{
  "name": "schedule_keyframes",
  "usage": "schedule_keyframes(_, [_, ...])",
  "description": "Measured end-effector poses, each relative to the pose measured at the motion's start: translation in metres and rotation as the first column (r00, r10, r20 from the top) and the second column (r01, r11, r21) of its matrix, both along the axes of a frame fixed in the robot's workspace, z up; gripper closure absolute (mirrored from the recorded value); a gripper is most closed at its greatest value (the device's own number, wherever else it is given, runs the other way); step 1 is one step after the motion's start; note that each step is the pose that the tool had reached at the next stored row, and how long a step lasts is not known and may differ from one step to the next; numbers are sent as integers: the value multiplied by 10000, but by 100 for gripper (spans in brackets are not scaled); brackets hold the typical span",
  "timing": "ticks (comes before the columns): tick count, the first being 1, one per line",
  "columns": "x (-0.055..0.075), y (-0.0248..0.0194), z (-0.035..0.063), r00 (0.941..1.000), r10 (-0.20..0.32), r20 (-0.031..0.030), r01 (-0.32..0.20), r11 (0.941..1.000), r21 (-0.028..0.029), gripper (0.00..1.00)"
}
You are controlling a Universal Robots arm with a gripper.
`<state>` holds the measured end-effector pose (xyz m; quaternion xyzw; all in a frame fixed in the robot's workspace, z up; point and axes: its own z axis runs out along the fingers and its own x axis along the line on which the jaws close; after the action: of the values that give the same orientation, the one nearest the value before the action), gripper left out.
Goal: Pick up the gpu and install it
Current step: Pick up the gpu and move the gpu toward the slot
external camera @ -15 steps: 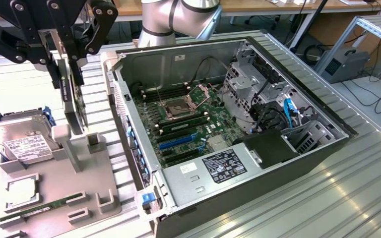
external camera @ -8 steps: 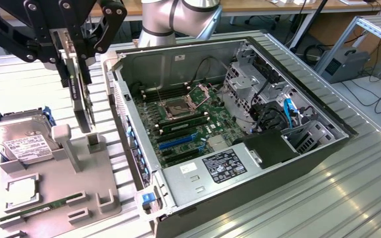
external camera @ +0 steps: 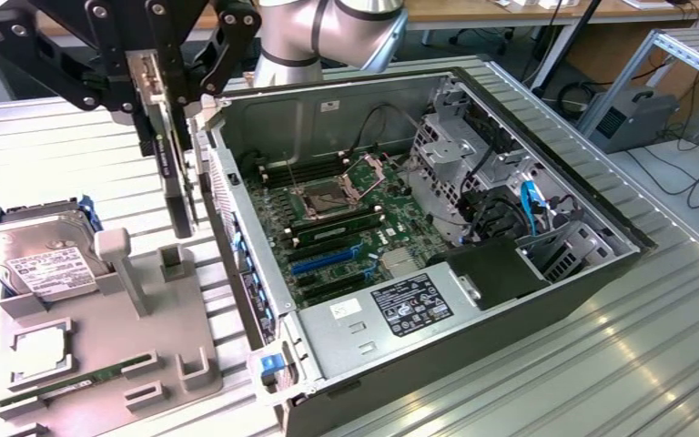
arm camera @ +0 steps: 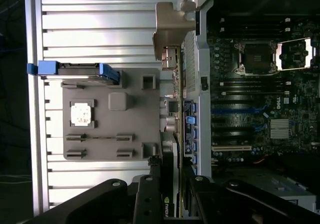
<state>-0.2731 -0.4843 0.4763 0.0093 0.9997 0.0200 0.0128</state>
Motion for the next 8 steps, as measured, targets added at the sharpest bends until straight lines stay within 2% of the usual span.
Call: schedule_keyframes(8, [168,0,0,10000,-1,0,1,10000,0,73])
